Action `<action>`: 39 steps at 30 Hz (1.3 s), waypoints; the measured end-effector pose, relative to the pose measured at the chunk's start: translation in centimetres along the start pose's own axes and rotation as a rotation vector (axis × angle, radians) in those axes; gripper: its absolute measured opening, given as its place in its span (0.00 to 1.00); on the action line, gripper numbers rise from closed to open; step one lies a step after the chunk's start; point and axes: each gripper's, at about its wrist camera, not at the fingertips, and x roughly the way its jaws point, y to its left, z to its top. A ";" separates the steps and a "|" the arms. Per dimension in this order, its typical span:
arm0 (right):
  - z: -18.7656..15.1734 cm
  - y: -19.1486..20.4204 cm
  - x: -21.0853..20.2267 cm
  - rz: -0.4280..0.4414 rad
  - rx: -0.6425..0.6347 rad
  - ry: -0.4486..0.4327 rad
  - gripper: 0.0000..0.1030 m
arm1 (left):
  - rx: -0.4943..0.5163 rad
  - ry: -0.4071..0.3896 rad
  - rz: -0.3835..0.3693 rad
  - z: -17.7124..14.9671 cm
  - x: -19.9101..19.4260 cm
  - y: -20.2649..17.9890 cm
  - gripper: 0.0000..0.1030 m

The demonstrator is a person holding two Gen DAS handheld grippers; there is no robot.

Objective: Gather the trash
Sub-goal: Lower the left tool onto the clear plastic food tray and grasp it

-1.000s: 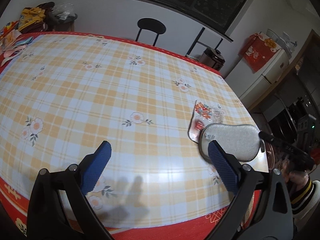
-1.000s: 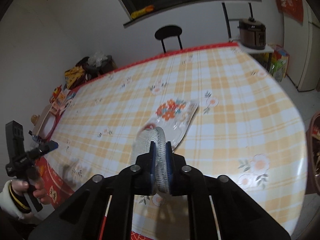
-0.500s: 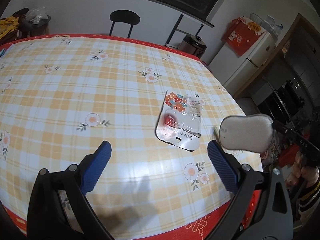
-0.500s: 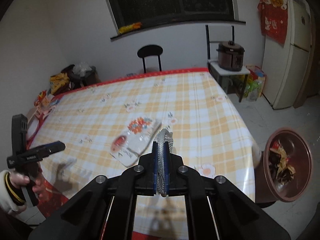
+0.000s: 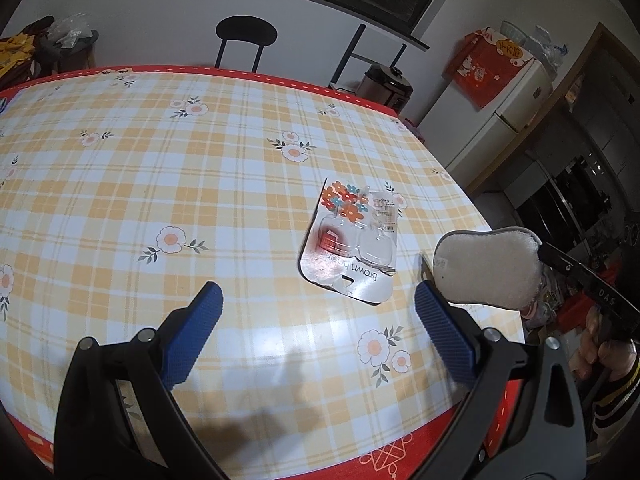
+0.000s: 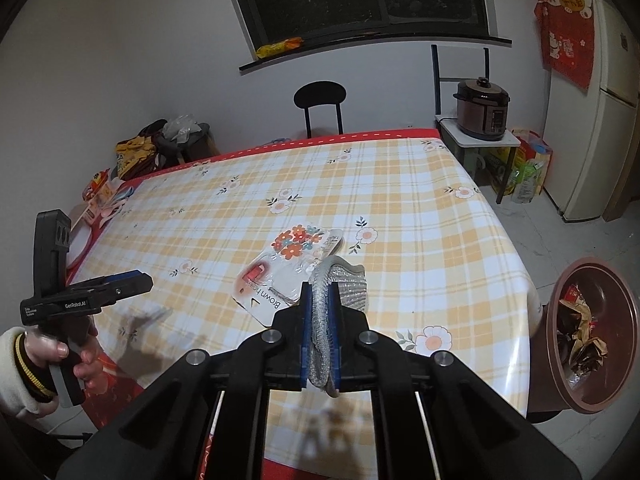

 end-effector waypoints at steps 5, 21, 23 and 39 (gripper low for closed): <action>0.3 0.0 0.5 -0.026 0.004 0.022 0.16 | -0.006 0.002 0.001 0.1 0.1 0.5 0.92; 0.6 0.1 -0.1 0.029 0.052 0.038 0.13 | -0.002 0.008 -0.012 0.3 0.7 0.8 0.91; 1.0 -0.4 -0.9 0.015 0.063 0.014 0.13 | 0.010 0.008 -0.028 0.7 1.3 0.5 0.85; 1.2 -4.4 -2.3 -0.014 0.119 -0.023 0.13 | 0.249 0.125 0.051 5.8 16.1 -7.1 0.84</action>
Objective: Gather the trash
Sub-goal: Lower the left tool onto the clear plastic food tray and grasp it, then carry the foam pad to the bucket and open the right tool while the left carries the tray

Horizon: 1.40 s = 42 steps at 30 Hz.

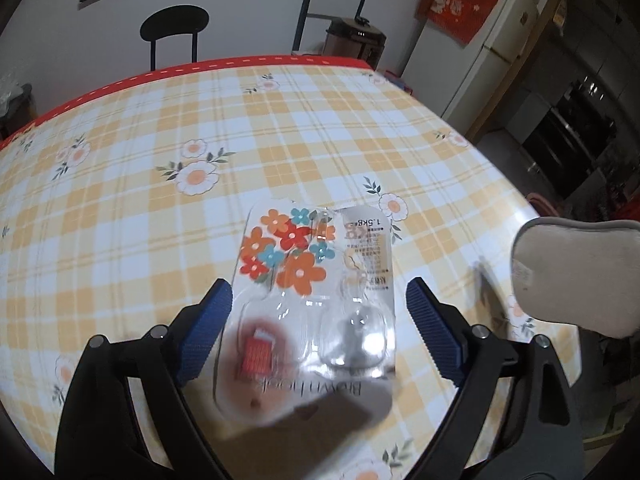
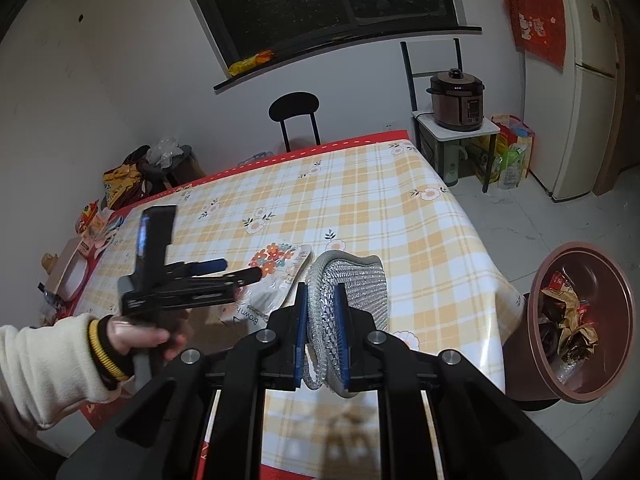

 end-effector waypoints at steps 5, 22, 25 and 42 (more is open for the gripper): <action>0.0 -0.7 0.1 0.007 0.010 0.007 0.13 | 0.024 0.046 0.061 0.6 2.7 -0.5 0.71; 0.3 -0.5 0.2 0.020 0.010 0.013 0.13 | -0.009 -0.012 0.034 -0.9 -1.2 0.3 0.57; 0.6 -0.2 -0.3 0.026 0.016 -0.002 0.13 | -0.006 -0.029 0.031 -1.6 -3.1 0.4 0.57; 2.3 -4.4 -7.1 0.024 0.064 -0.131 0.13 | -0.031 -0.236 0.004 -1.8 -15.0 -3.3 0.57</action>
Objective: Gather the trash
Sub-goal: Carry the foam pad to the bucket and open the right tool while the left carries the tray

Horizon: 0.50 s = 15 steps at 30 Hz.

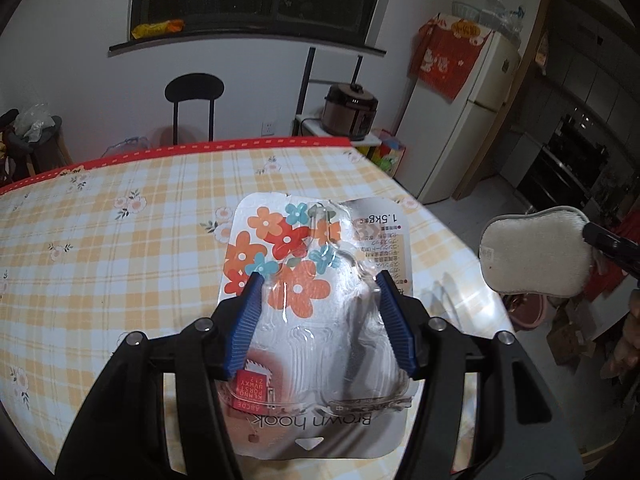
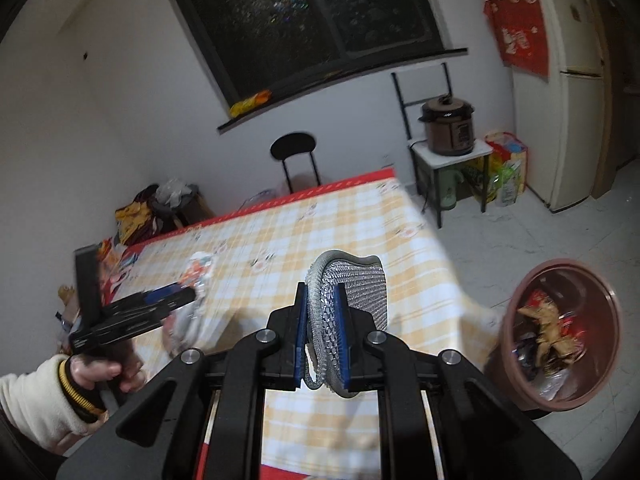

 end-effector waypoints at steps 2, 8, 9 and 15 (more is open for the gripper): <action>0.7 -1.9 -1.1 -0.025 0.020 -0.016 0.13 | -0.011 -0.016 -0.008 0.2 -0.7 -0.9 0.57; 2.1 -8.2 -4.2 -0.122 0.074 -0.062 0.13 | -0.029 -0.057 -0.027 0.8 -2.3 -4.3 0.57; 2.2 -9.2 -4.7 -0.139 0.082 -0.066 0.13 | -0.029 -0.060 -0.029 0.8 -2.4 -4.8 0.57; 1.9 -15.1 -6.1 -0.229 0.150 -0.066 0.13 | -0.027 -0.070 -0.030 1.4 -2.5 -8.0 0.57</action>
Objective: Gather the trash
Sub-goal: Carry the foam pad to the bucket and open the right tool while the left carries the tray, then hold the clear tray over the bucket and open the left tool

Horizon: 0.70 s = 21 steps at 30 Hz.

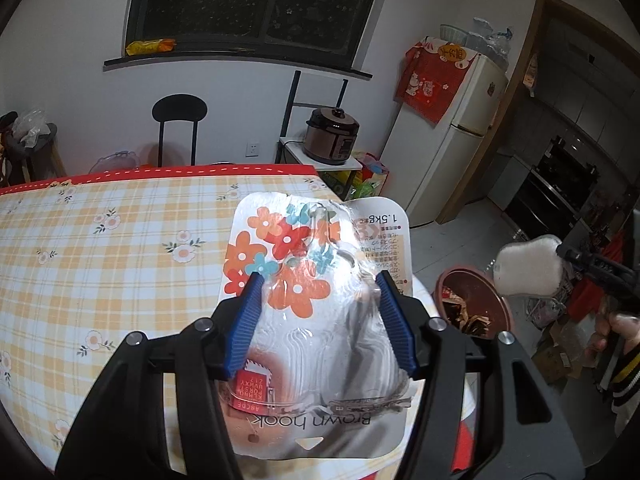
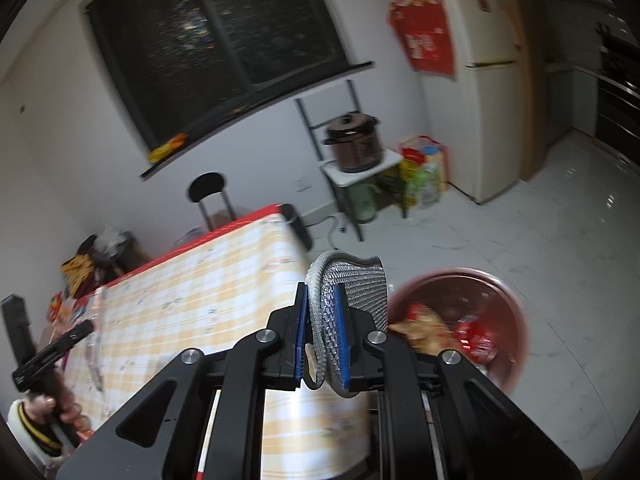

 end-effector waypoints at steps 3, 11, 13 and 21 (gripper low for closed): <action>0.0 -2.8 0.2 -0.032 0.017 0.006 0.13 | 0.011 -0.001 0.004 0.3 0.2 -1.6 0.57; 0.3 -7.6 1.6 -0.069 0.050 0.030 0.14 | 0.028 -0.018 -0.002 1.5 0.7 -5.7 0.57; 0.5 -8.2 1.9 -0.075 0.055 0.034 0.15 | 0.033 -0.024 -0.007 1.8 0.7 -6.5 0.57; 1.6 -9.4 1.3 -0.067 0.065 0.008 0.40 | 0.067 -0.029 -0.031 2.7 1.2 -9.7 0.57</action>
